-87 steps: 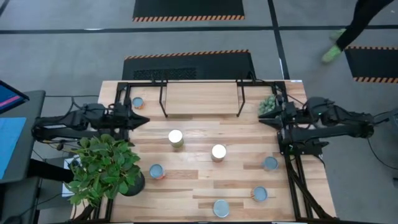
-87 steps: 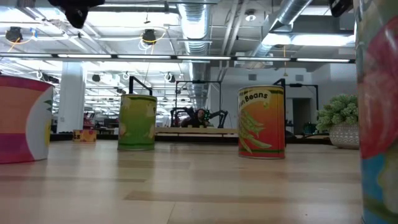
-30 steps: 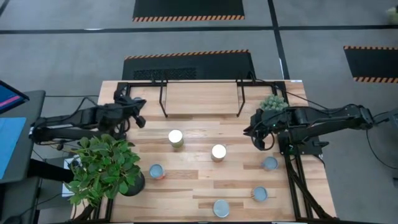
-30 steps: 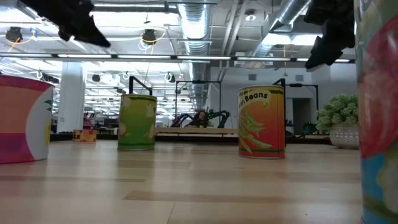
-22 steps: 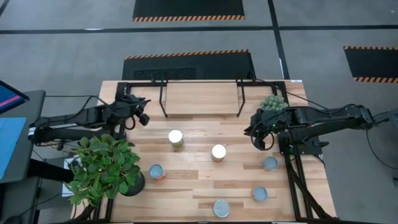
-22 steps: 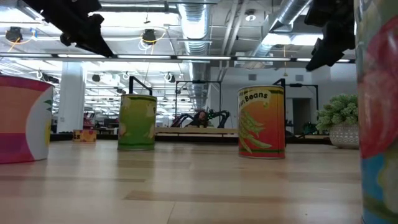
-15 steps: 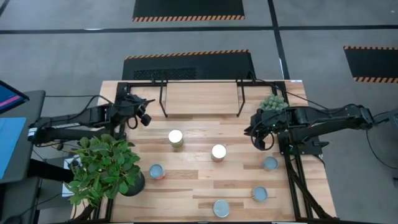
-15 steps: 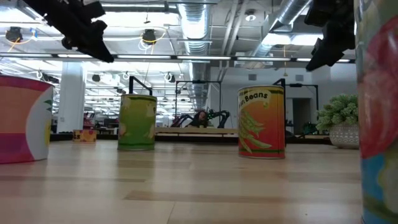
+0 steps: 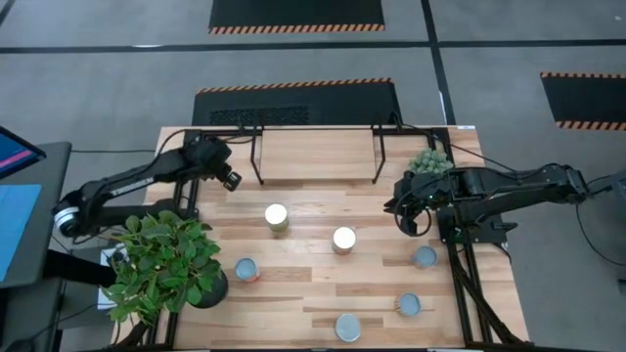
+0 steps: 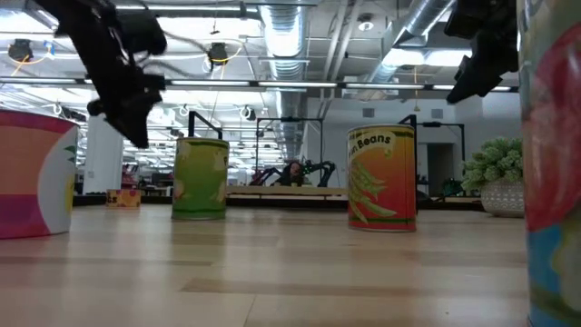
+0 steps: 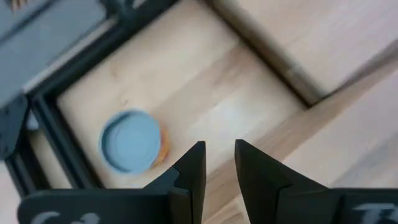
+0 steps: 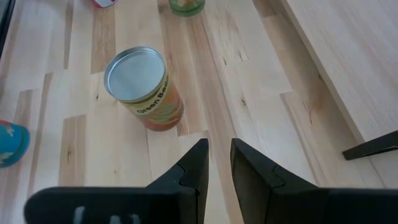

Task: Pick and place cans onto a shelf
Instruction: Put the canned oranges on the shelf

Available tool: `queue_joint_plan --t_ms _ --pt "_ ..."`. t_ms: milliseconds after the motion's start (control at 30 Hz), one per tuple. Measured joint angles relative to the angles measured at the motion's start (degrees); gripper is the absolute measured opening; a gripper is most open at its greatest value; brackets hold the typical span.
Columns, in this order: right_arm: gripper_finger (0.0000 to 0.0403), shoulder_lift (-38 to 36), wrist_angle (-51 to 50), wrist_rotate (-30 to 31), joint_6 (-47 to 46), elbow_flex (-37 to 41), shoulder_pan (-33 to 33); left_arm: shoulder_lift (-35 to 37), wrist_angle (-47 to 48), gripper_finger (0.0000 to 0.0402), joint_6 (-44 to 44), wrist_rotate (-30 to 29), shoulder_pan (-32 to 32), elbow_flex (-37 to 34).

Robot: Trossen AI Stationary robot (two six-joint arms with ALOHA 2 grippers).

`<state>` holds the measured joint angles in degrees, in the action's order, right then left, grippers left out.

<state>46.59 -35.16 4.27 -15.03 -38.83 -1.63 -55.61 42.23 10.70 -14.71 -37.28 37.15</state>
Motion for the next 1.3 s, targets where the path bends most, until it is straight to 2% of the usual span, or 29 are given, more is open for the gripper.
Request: queue_joint_plan --t_ms 200,433,733,967,1133,1300 --pt "0.0095 0.00 -0.01 0.02 0.00 0.00 0.00 -10.47 -0.17 0.0077 1.57 0.76 -5.09 0.00" --pt "0.0095 0.00 -0.04 0.02 0.02 0.00 0.00 -17.97 -4.97 0.0077 1.88 0.52 -8.29 0.00" --pt "0.0095 0.00 -2.23 0.04 0.09 0.00 0.00 -16.00 -6.05 0.0077 -0.04 -5.59 -9.22 0.00" --pt "0.0095 0.00 -2.38 0.04 0.04 -0.01 -0.01 -17.41 -2.02 0.0077 -2.67 -5.37 -10.10 0.00" --pt "0.0095 0.00 -2.51 0.04 0.02 0.00 -0.19 -19.37 -5.06 0.0077 -4.41 -6.05 -11.44 0.00" --pt "0.0095 0.01 -2.64 0.00 0.01 -0.02 -0.28 -21.78 -6.13 0.0077 -5.71 -2.45 -12.80 0.09"
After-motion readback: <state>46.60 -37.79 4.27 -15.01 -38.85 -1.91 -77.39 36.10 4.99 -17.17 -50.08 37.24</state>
